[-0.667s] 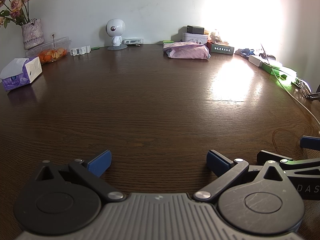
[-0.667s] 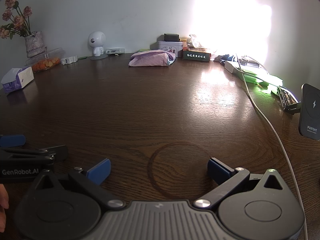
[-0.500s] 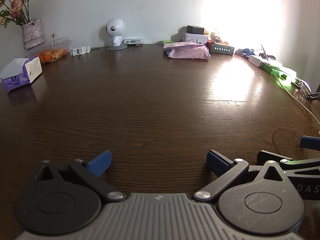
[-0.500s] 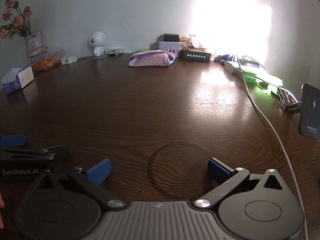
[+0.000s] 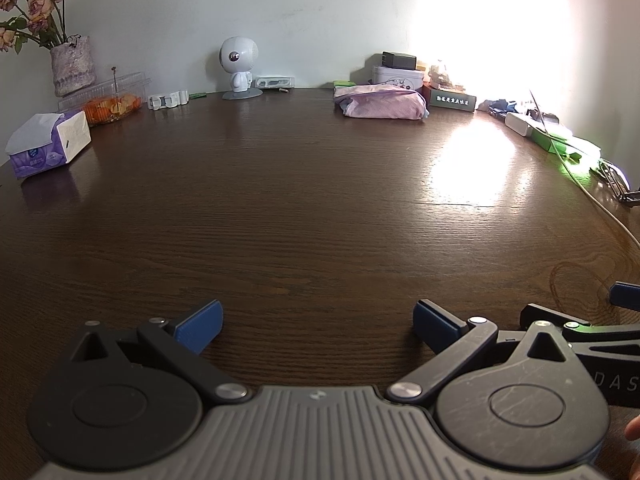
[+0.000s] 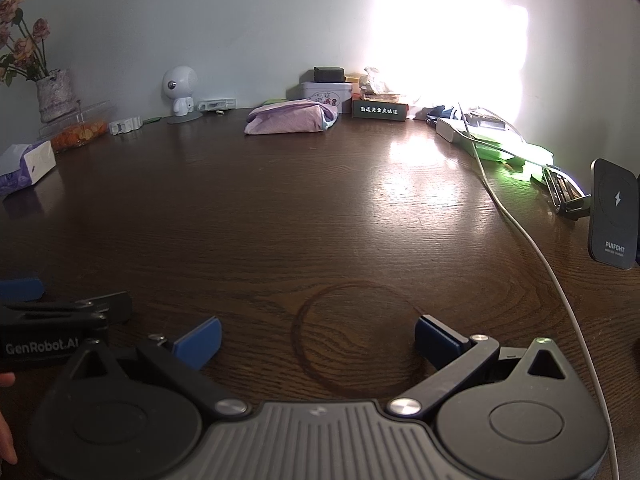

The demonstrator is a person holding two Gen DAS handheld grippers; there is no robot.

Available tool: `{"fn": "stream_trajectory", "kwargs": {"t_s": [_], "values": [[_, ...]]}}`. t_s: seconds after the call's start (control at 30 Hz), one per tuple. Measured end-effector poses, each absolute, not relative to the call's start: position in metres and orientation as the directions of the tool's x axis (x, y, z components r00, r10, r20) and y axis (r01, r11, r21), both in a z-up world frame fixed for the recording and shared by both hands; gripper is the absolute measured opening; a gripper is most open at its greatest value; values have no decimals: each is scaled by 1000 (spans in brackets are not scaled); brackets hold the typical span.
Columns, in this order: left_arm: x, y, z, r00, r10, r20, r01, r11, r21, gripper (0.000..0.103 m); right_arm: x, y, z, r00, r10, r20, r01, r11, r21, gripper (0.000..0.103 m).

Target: Fold clothes

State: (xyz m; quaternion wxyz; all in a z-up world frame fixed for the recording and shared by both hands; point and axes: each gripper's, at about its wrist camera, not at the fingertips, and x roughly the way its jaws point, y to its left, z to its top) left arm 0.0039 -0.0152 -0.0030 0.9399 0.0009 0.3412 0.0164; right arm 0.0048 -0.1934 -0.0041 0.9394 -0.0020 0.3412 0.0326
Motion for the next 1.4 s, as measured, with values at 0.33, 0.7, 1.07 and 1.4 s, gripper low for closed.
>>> {"fn": "stream_trajectory", "kwargs": {"t_s": [0.33,0.7,1.07,1.4], "values": [[3,-18,-4,766,38,-642,-37,999,14,102,8,-195,-3,764,59,-642,-61,998,18,103],[5,-19,-5,766,41,-641,-42,999,14,102,3,-194,-6,765,61,-641,-64,998,19,103],[6,-19,-5,766,44,-641,-46,999,14,102,3,-194,-7,766,60,-640,-65,998,15,103],[6,-19,-5,767,44,-641,-47,999,13,102,3,-193,-7,766,59,-640,-65,998,15,103]]}}
